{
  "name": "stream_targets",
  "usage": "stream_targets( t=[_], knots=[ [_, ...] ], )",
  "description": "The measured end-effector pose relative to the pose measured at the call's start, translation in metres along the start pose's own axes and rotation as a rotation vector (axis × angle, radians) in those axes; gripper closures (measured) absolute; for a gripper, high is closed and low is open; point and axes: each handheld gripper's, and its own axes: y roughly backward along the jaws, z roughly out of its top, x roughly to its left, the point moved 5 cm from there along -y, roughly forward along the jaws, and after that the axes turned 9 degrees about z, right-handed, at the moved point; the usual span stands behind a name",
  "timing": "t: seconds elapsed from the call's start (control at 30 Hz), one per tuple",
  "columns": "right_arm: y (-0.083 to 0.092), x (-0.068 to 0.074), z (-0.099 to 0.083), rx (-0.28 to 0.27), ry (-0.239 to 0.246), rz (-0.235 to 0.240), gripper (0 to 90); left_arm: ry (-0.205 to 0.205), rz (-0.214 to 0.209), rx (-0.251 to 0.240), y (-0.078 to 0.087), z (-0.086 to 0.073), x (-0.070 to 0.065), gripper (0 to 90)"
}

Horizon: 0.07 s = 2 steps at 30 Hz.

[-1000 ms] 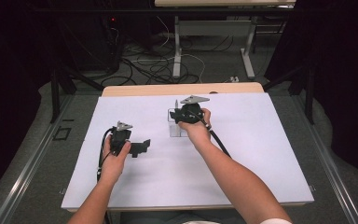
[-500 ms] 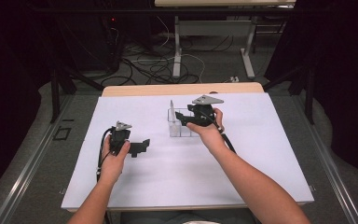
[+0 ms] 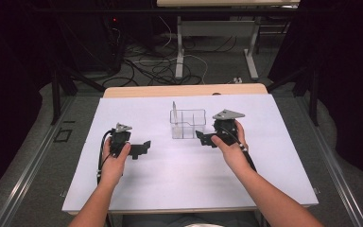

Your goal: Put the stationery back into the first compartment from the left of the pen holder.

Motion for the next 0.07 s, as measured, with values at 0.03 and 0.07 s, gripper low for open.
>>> stream_targets(
  t=[0.03,0.07],
  knots=[
    [0.0042,-0.0026,-0.0045,0.005,-0.002,-0.003,0.0,0.001,0.000,0.000,0.0004,0.0002,0.0004,0.2],
    [0.0092,-0.0054,-0.0096,0.017,-0.002,-0.011,0.0,-0.001,-0.001,-0.001,0.0007,0.0005,0.0007,0.2]
  ],
)
